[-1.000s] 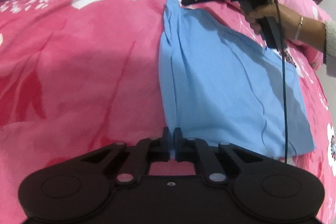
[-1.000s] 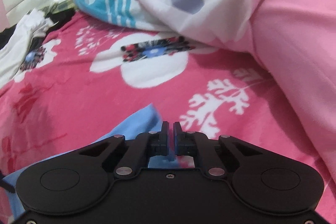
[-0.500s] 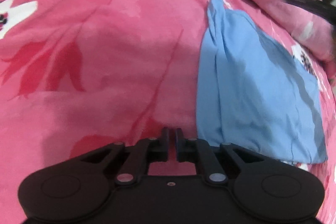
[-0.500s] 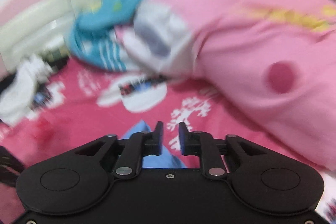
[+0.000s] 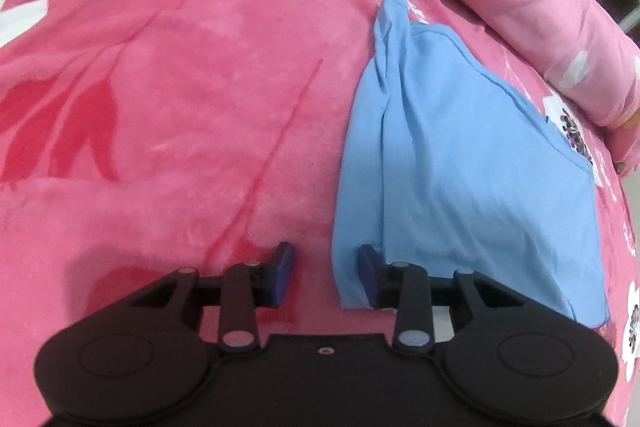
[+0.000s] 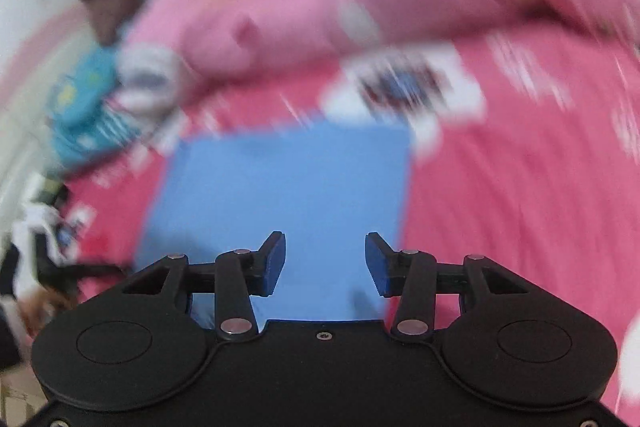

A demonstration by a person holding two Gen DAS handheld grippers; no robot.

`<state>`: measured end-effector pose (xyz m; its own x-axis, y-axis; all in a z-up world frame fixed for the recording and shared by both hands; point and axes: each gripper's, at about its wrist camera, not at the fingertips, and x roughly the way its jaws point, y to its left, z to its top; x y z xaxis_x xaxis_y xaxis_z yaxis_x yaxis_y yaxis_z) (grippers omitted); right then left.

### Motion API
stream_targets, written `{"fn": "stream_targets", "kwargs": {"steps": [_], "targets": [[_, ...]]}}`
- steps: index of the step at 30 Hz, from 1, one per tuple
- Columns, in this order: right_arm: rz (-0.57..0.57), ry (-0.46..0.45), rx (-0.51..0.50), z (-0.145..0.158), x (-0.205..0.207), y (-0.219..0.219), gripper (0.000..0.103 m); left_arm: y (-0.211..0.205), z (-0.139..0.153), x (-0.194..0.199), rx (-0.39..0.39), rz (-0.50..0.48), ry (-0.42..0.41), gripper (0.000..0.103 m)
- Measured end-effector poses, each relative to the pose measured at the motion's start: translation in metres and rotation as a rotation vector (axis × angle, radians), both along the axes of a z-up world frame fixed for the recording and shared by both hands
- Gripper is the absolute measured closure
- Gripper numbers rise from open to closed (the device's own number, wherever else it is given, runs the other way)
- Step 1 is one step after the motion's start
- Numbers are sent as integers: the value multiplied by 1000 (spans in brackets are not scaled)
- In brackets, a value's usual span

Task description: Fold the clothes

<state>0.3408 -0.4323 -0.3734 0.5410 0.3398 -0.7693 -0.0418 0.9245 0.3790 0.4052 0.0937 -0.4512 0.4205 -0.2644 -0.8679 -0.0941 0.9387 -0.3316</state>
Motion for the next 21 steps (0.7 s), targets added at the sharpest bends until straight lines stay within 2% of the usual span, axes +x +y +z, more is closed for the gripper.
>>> {"fn": "stream_targets", "kwargs": {"steps": [2,3,7,8,9,11,12,16,21], "targets": [[-11,38,3,-32,-4,2,59,1,0,0,7,0,0,77],[-16,37,13,-43,-3,5,59,2,0,0,11,2,2,82],[-25,50,60,-81,2,11,60,4,-1,0,31,15,12,92],[-16,55,67,-89,2,14,65,4,-2,0,38,19,14,98],[-7,56,73,-95,3,16,68,4,-2,0,46,19,15,100],[11,37,82,-95,1,18,90,1,0,0,85,5,3,102],[17,26,86,-92,-3,17,93,-1,0,-1,99,-5,0,103],[14,-19,59,-77,-15,12,96,-8,3,-2,154,-45,-12,103],[-8,-9,29,-77,-15,-3,96,-5,3,-2,181,-78,-5,103]]}}
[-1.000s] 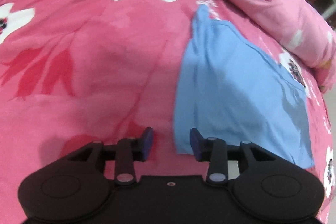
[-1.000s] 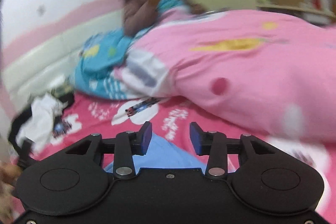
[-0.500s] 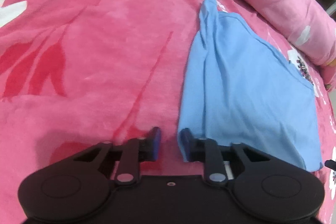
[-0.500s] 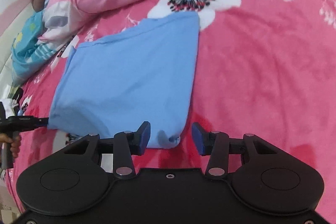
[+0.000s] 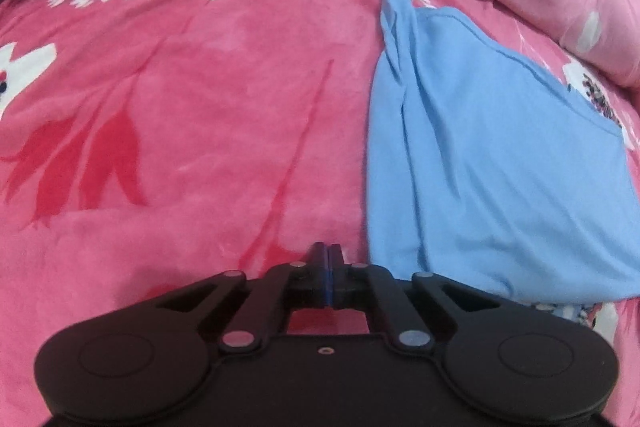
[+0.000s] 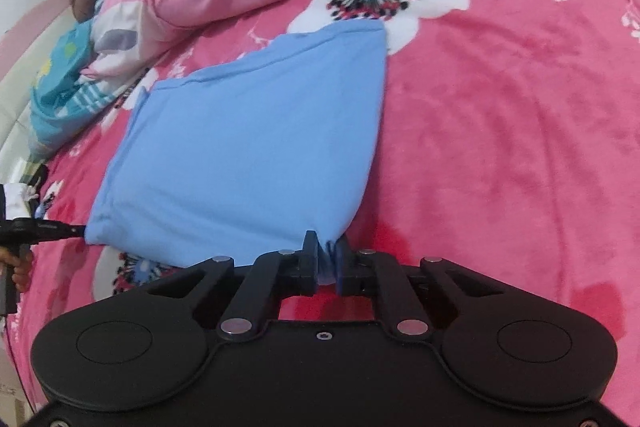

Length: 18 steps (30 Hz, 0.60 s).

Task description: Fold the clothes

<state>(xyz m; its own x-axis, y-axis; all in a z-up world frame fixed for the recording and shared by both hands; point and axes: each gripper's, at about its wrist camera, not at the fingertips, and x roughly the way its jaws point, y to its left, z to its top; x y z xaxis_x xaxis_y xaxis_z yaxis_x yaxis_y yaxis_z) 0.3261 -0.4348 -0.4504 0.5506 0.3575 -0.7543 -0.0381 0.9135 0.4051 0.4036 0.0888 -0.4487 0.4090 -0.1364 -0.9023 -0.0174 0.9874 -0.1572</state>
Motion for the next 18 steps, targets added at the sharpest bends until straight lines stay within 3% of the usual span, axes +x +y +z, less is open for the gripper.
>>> {"fn": "stream_targets", "kwargs": {"steps": [6,9,12,14,18], "targets": [[-51,37,18,-13,-3,-14,96,-1,2,1,10,-25,-2,103],[-61,33,28,-12,-6,-16,96,0,7,-1,-54,-23,7,99],[-33,46,65,-12,-7,-19,91,0,11,-5,-96,-32,6,87],[-10,48,69,-11,-6,-17,78,-4,12,-6,-103,-61,3,83],[10,52,60,-12,-2,-9,74,-15,4,-1,-157,-91,14,82]]}}
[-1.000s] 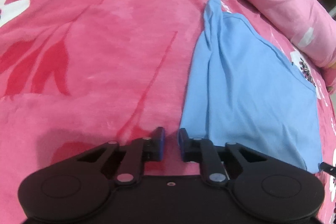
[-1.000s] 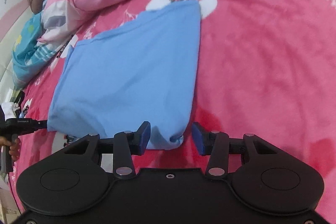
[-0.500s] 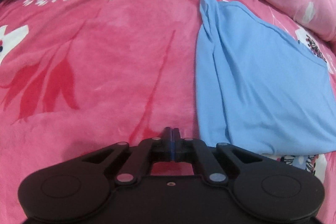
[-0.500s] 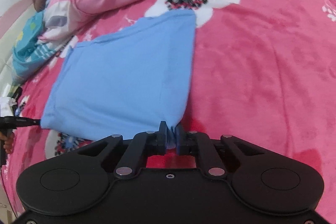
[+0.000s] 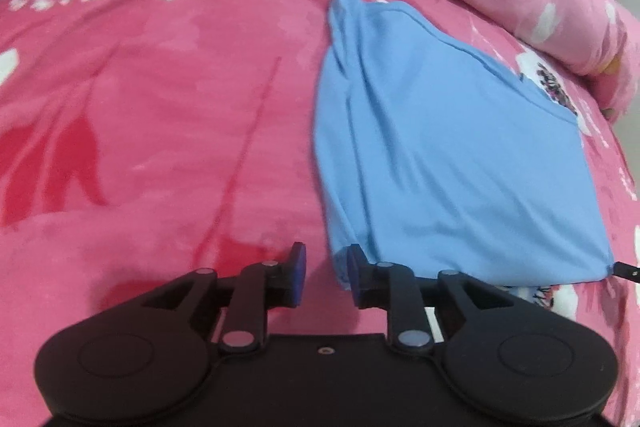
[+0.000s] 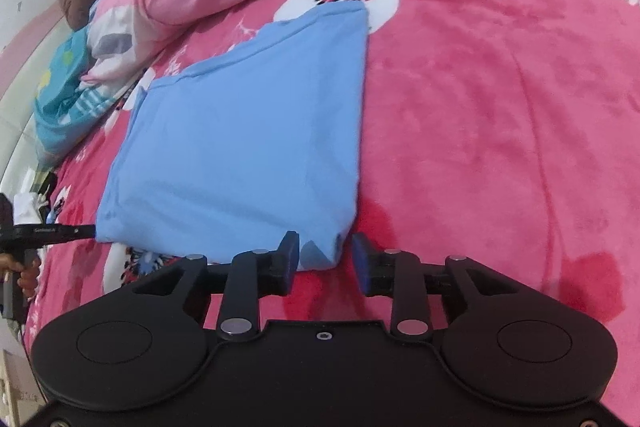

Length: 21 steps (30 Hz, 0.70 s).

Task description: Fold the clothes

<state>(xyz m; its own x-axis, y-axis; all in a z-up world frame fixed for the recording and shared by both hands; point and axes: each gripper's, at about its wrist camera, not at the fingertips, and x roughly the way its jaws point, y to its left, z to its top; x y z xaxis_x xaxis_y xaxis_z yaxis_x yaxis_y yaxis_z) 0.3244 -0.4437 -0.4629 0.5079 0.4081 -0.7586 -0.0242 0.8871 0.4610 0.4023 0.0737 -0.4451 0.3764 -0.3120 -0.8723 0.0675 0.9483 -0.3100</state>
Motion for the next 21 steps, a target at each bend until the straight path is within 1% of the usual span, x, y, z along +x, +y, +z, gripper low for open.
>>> {"fn": "stream_targets", "kwargs": {"steps": [3,9,10,11,12,13,14,17,21], "targets": [[17,6,-7,-2,5,7,74,-10,-4,1,-12,-25,1,81],[27,5,-9,-2,6,9,74,-7,-6,-3,-4,-28,3,82],[28,8,-10,-3,6,10,74,-8,-8,-3,9,-34,4,85],[28,11,-11,-4,7,10,74,-11,-8,-2,26,-45,-1,90],[29,14,-14,-5,7,11,77,-15,-7,-2,46,-61,-9,98],[33,12,-24,-5,8,13,86,-19,-6,-2,67,-77,-17,98],[40,9,-38,-4,9,15,93,-22,-3,-2,84,-92,-25,99],[49,-7,-83,1,7,18,96,-18,10,-3,122,-117,-45,100],[43,-9,-92,4,5,16,96,-3,23,-1,129,-123,-45,100]]}}
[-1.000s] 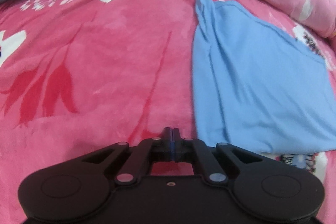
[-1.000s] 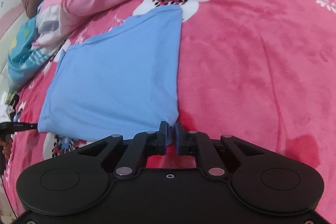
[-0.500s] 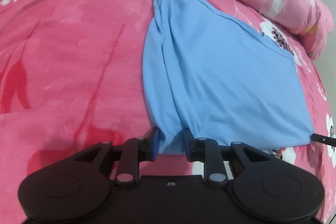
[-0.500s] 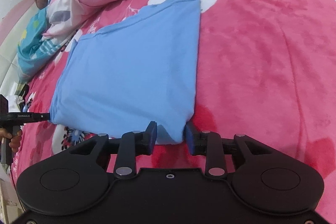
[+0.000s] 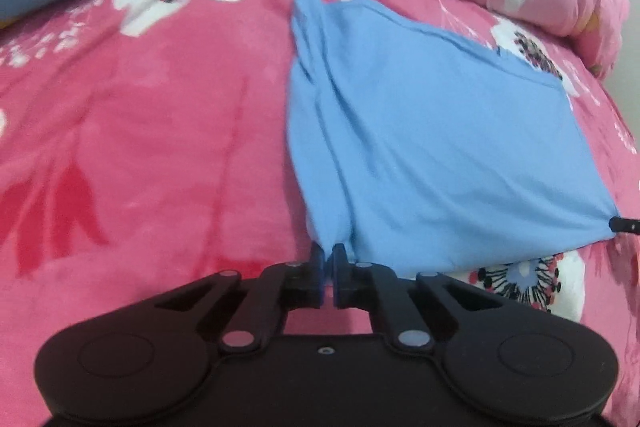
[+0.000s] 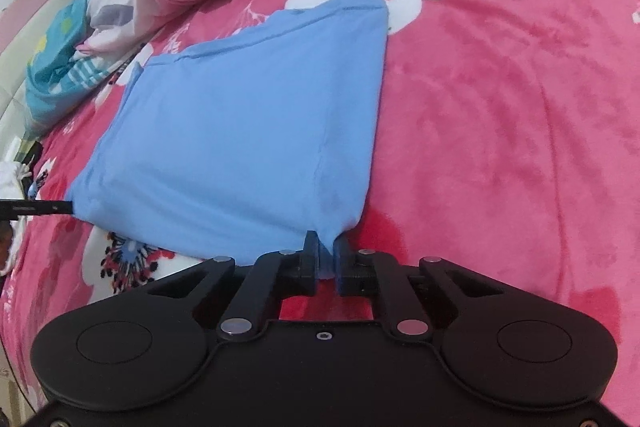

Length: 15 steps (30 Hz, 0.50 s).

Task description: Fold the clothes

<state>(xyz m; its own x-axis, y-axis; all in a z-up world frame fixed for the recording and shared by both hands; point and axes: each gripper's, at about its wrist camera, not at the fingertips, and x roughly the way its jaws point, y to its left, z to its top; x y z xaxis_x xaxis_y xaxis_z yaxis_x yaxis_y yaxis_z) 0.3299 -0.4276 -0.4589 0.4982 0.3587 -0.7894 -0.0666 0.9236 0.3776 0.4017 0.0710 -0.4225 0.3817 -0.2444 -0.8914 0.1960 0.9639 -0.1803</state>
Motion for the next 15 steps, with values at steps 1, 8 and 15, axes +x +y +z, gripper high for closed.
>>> {"fn": "stream_targets", "kwargs": {"steps": [1,8,15], "targets": [[-2,2,-2,0,0,0,96,2,2,2,7,-8,-2,100],[-10,8,-14,-1,-1,-1,96,5,4,6,17,-40,-19,99],[-25,28,-26,-8,-3,-4,97,26,-26,-1,97,32,55,103]]}}
